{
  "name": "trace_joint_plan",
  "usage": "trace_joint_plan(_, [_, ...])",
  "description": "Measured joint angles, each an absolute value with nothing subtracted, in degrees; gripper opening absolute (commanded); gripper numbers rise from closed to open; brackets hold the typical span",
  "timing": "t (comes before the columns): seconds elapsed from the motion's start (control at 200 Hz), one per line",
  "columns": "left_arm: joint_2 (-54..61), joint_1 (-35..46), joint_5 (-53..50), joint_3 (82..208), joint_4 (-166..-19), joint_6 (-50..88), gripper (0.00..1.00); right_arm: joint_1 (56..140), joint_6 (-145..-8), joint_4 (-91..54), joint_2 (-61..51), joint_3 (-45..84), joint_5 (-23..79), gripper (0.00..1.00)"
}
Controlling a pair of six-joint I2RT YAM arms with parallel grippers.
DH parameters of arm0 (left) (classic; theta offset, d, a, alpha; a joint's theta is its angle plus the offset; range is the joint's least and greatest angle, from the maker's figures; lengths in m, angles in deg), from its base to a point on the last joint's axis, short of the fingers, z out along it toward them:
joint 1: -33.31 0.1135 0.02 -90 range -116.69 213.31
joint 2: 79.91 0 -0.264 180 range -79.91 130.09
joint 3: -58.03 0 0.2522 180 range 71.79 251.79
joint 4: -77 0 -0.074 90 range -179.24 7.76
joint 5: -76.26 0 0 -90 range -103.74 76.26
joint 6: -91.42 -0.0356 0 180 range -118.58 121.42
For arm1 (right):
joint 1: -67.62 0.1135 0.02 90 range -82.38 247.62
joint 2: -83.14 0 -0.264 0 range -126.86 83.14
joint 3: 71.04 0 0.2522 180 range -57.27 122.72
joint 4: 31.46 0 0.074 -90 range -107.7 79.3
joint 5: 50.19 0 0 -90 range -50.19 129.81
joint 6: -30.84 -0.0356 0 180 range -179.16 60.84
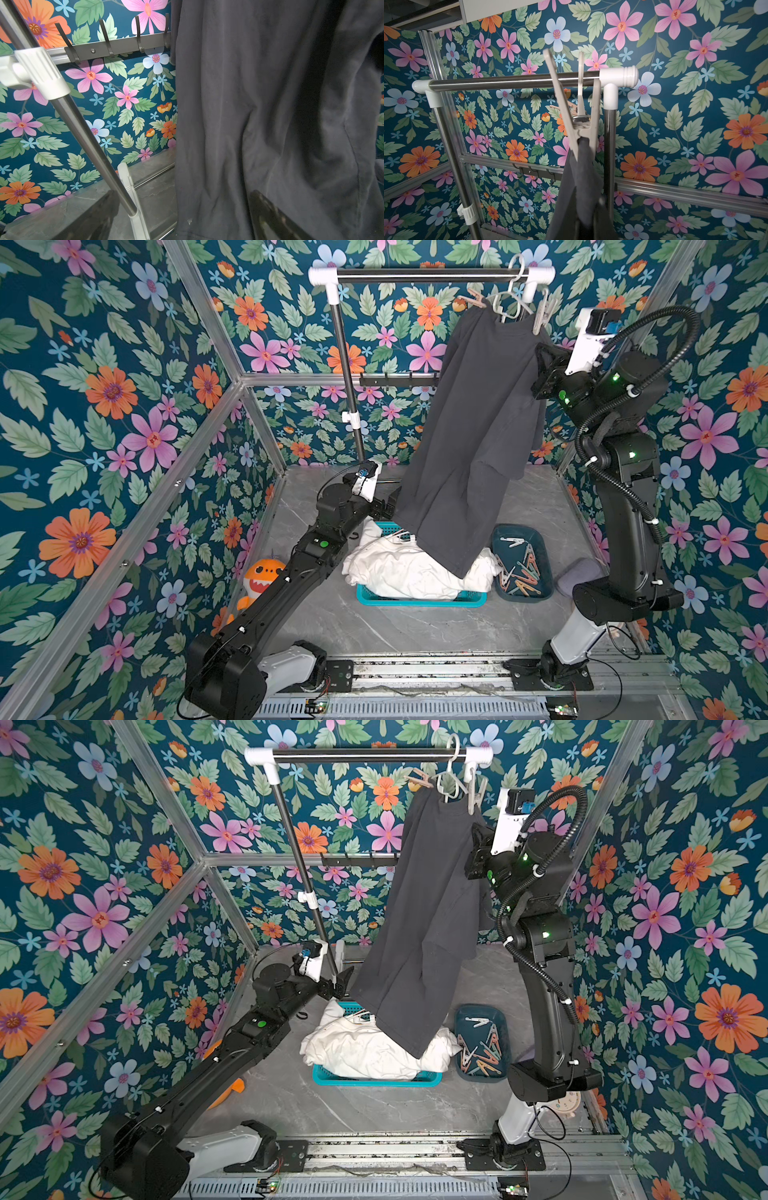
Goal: Use clothespins to secure the t-shirt on both sides of the hanger
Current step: Hang the hanger on the clothesline.
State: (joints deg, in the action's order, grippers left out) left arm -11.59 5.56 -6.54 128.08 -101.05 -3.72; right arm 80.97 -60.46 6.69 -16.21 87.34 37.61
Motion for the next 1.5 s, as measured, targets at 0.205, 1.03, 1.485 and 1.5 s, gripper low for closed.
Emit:
trace_joint_plan(0.205, [-11.6, 5.6, -6.3, 128.1, -101.0, -3.7, 1.0, 81.0, -60.1, 9.2, -19.6, 92.9, 38.0, 0.0])
trace_joint_plan(1.03, [-11.1, 5.6, -5.7, 127.8, -101.1, -4.1, 1.0, 81.0, -58.1, 6.5, -16.6, 83.6, 37.0, 0.16])
trace_joint_plan(1.485, [-8.8, 5.5, -6.2, 127.1, -101.4, -1.9, 0.98, 81.1, -58.2, 2.1, -2.9, 65.7, 35.3, 0.99])
trace_joint_plan(1.5, [-8.8, 5.5, -6.2, 127.1, -101.4, -1.8, 0.98, 81.1, -58.1, 2.1, -2.3, 64.8, 35.3, 1.0])
